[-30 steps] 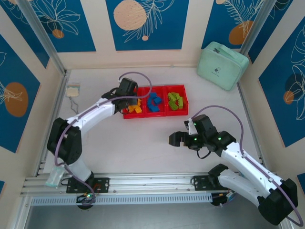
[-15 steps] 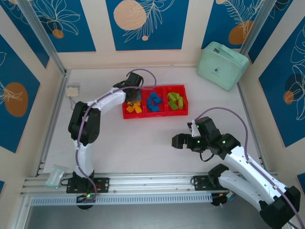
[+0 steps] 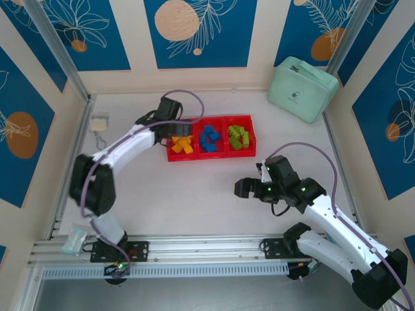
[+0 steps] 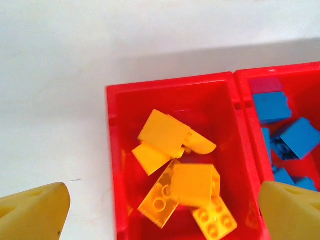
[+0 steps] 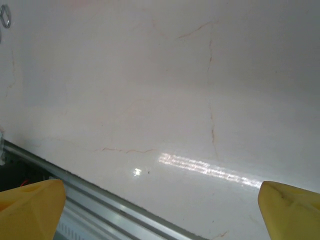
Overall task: Sort the legos into containers by color
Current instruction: Place the lego in the container, then reset both arms
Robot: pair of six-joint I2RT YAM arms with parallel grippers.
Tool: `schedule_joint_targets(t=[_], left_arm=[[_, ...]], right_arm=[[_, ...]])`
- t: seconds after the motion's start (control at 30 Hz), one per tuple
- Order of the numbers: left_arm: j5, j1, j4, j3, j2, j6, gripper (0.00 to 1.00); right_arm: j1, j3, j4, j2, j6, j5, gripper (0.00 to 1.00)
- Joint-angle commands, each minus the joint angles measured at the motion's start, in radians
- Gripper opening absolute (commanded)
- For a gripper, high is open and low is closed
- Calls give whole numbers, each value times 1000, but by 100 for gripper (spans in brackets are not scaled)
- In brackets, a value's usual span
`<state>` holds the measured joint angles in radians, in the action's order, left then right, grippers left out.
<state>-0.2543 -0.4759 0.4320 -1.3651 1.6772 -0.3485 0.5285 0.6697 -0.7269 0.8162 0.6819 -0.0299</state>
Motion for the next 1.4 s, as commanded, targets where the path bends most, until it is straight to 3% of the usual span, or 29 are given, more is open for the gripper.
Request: schedule_joint_targets(t=[0.0, 0.13, 0.23, 0.37, 0.47, 0.53, 0.63, 0.83, 0.9, 1.07, 1.23, 1.33, 1.37], left_arm=[[32, 11, -139, 171, -197, 101, 100], [17, 13, -373, 464, -446, 192, 99], [-9, 13, -658, 753, -649, 268, 99], [-152, 15, -1028, 1127, -900, 268, 99], [-329, 17, -921, 1207, -1028, 256, 99], [-427, 18, -882, 1220, -1064, 258, 99], [-405, 21, -943, 1252, -1099, 358, 99], [-458, 38, -981, 1265, -986, 466, 99], [-478, 40, -1029, 1269, -890, 525, 99], [-391, 76, -1342, 1290, -639, 550, 99], [-353, 134, -1330, 1153, -425, 546, 99], [-315, 166, -1459, 1118, -300, 558, 99], [-304, 180, -1492, 1107, -268, 550, 99]], right_arm=[[-39, 71, 32, 21, -68, 64, 99], [-87, 126, 74, 42, -163, 124, 99], [-106, 125, 150, 26, -247, 225, 99], [-110, -18, 446, -50, -478, 339, 99], [-136, -174, 719, -76, -549, 485, 99], [-183, -258, 881, -55, -568, 514, 99], [-276, -337, 1046, 19, -594, 441, 99], [-400, -436, 1283, 224, -571, 370, 99], [-423, -411, 1232, 231, -568, 321, 99], [-461, -413, 1347, 302, -579, 221, 99], [-441, -314, 1396, 476, -659, 251, 99], [-453, -232, 1409, 606, -639, 205, 99], [-463, -236, 1498, 678, -631, 194, 99]])
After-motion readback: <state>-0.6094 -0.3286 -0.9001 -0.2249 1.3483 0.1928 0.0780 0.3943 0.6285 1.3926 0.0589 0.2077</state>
